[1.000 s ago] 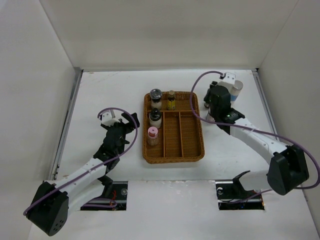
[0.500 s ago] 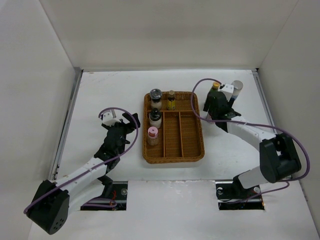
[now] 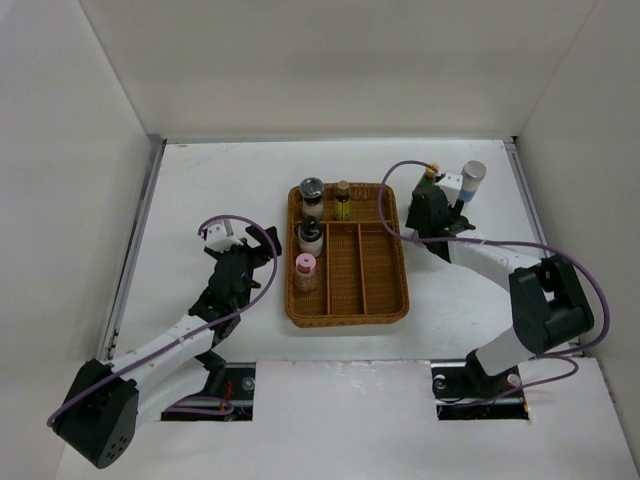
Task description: Organize the condiment bottles
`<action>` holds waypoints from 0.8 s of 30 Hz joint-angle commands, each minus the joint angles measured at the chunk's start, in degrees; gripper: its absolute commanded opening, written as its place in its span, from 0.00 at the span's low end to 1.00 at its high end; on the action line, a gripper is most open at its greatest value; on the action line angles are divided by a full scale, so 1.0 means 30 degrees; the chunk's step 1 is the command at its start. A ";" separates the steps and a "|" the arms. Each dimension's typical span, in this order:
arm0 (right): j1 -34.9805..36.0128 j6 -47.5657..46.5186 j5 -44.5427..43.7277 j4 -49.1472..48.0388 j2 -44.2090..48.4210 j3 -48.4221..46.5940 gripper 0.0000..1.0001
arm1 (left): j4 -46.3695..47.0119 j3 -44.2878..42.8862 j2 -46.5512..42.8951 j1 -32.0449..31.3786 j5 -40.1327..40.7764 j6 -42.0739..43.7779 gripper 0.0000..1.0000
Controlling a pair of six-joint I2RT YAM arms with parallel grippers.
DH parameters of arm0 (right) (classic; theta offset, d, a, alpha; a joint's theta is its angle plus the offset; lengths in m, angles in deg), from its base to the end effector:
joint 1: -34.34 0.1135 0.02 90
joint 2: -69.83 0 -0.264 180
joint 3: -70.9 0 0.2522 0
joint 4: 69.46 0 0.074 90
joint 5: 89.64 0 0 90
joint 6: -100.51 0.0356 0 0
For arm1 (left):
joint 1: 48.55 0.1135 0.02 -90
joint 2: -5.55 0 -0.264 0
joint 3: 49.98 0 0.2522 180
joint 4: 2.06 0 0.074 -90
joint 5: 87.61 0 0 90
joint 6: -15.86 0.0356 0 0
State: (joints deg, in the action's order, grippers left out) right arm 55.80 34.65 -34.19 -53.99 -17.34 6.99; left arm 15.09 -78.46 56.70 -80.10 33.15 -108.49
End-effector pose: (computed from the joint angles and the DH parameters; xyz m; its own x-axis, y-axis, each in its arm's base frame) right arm 0.3045 0.0980 0.2129 -0.4862 0.1708 -0.8570 0.3389 0.9408 -0.0048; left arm 0.1725 -0.0845 0.2118 -0.0766 -0.5219 -0.8495 -0.0332 0.8529 -0.5210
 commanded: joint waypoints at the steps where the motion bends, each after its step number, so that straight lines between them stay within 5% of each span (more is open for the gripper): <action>1: 0.0100 0.0507 0.0235 -0.0542 -0.0442 -0.0773 0.72 | 0.1003 0.0043 -0.0235 -0.0044 -0.0206 -0.0181 0.87; 7: 0.0595 0.0479 -0.0434 -0.1155 0.0869 -0.0570 0.46 | 0.1003 0.0131 -0.0354 0.0044 -0.0177 -0.0181 0.86; 14: 0.3699 -0.1453 -0.2753 -0.1713 0.3775 -0.1795 0.43 | 0.1120 0.0014 0.0233 -0.0015 -0.0206 -0.0181 0.86; 24: 0.4378 -0.2568 0.0321 -0.5844 -0.1872 -0.5573 0.44 | 0.1353 0.0073 0.0729 0.0014 -0.0118 -0.0211 0.86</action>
State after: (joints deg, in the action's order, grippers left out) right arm 69.26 28.18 -35.87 -61.99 -19.46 -4.53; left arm 15.70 -78.46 57.90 -80.08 33.17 -108.53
